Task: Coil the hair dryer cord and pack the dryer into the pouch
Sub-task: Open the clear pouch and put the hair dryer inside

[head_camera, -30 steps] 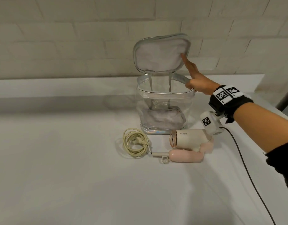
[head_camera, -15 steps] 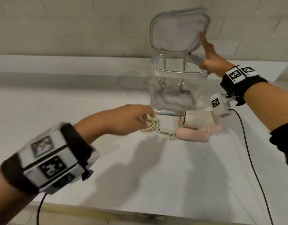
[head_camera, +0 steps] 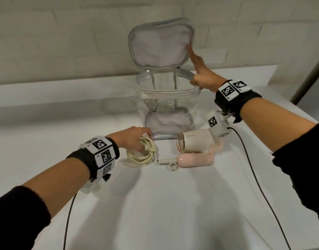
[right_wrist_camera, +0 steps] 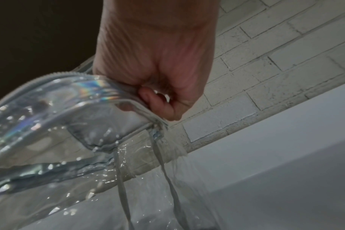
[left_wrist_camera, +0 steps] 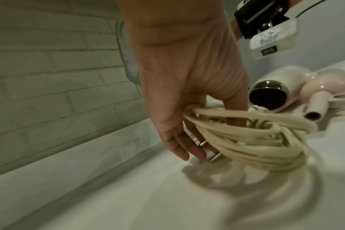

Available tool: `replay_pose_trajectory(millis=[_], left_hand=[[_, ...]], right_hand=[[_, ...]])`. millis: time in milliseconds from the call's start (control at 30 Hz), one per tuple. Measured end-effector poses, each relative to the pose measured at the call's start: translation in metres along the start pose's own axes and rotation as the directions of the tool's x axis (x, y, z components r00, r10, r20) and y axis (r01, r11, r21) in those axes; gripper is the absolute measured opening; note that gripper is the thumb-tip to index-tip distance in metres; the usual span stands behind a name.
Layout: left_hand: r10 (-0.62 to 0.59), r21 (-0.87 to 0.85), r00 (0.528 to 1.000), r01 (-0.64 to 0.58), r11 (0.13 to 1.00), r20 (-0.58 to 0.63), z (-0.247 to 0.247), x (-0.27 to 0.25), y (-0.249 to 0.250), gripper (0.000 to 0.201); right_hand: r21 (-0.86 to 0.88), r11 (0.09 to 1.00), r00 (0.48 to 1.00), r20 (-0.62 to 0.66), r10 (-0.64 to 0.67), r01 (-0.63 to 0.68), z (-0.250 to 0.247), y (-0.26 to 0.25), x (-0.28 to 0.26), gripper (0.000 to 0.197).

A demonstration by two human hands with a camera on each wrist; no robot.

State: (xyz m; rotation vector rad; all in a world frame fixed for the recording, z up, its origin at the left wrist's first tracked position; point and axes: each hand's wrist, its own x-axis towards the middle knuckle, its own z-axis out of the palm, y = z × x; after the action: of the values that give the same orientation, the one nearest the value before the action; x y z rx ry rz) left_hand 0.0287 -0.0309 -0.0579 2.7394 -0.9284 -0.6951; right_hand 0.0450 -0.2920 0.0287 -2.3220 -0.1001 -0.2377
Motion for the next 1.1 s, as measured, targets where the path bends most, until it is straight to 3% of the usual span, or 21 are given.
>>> replay_pose_trajectory(millis=[167,267,367,533,667,767,833,900,1100], left_hand=[[0.090,0.070,0.995,-0.094,0.993,0.052,0.001,-0.010,0.009,0.041],[0.130,0.292,0.988,-0.150,0.945,0.087,0.002,-0.018,0.022,0.045],[0.146,0.457,0.988,-0.151,0.876,0.045,0.003,-0.019,0.037,0.039],[0.035,0.255,0.999,-0.040,0.966,0.023,0.002,-0.015,0.054,0.023],[-0.020,0.309,0.999,0.030,0.951,-0.036,0.022,-0.014,0.076,0.078],[-0.027,0.451,0.993,0.077,0.889,-0.116,0.050,-0.015,0.088,0.103],[-0.002,0.452,0.975,0.105,0.886,-0.221,0.065,-0.013,0.091,0.109],[0.035,0.444,0.953,0.108,0.890,-0.301,0.071,-0.012,0.094,0.101],[0.209,0.451,0.908,-0.025,0.892,-0.364,0.084,-0.005,0.100,0.061]], right_hand=[[0.014,1.000,1.000,0.010,-0.005,0.005,0.000,0.001,0.001,0.102],[0.008,1.000,1.000,0.015,0.000,0.000,0.001,0.000,0.001,0.102],[-0.003,1.000,1.000,0.012,0.005,-0.005,0.002,-0.002,0.001,0.102],[-0.013,1.000,1.000,0.009,0.019,-0.019,0.003,-0.005,0.000,0.101],[-0.007,1.000,1.000,0.005,0.018,-0.018,0.006,-0.008,-0.001,0.101],[-0.002,1.000,1.000,0.008,0.015,-0.015,0.008,-0.008,0.000,0.102],[0.000,1.000,1.000,0.003,0.020,-0.020,0.008,-0.008,0.001,0.102],[0.009,1.000,1.000,0.004,0.026,-0.026,0.008,-0.007,0.001,0.103],[0.013,0.999,0.999,0.003,0.033,-0.033,0.007,-0.006,0.003,0.103]])
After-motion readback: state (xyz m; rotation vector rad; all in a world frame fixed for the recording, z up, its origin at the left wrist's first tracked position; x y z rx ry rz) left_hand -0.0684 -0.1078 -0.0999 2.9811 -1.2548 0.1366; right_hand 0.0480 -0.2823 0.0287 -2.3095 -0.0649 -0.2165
